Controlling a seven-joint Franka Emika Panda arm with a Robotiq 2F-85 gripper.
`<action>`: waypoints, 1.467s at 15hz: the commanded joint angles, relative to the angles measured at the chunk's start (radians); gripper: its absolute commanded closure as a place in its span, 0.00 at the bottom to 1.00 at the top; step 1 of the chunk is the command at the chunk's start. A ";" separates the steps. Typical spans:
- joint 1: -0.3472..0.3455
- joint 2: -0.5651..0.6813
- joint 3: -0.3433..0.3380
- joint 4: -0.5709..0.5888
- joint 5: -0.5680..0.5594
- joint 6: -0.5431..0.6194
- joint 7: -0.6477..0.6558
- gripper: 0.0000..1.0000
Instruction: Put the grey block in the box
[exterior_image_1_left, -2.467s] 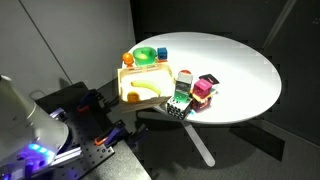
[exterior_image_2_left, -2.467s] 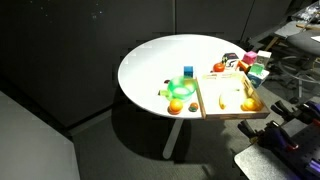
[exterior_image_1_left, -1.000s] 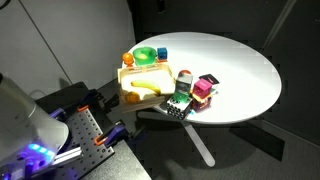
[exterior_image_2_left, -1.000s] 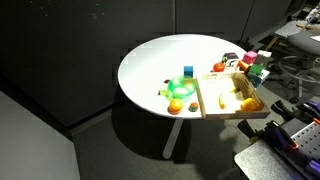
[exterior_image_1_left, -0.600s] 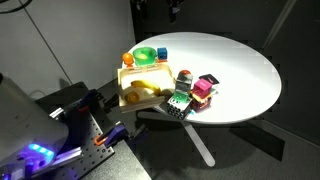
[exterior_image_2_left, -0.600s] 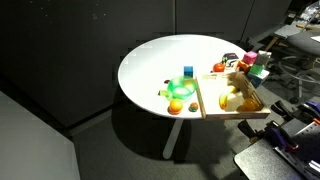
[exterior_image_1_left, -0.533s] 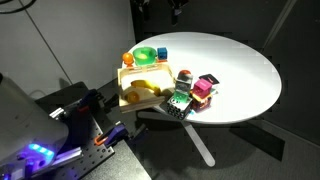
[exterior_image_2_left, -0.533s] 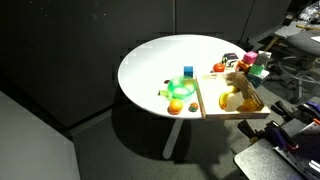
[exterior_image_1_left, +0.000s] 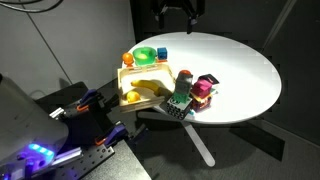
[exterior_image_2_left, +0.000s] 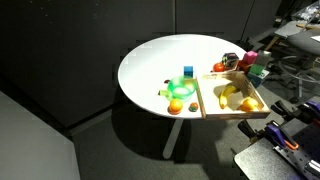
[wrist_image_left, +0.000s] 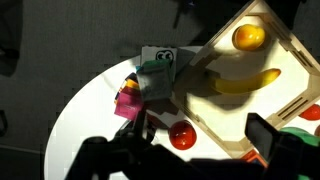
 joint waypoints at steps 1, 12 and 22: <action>-0.022 0.006 0.020 0.006 0.006 -0.003 -0.005 0.00; -0.055 0.115 0.015 0.045 -0.002 -0.013 0.014 0.00; -0.119 0.271 0.011 0.060 -0.004 0.067 -0.002 0.00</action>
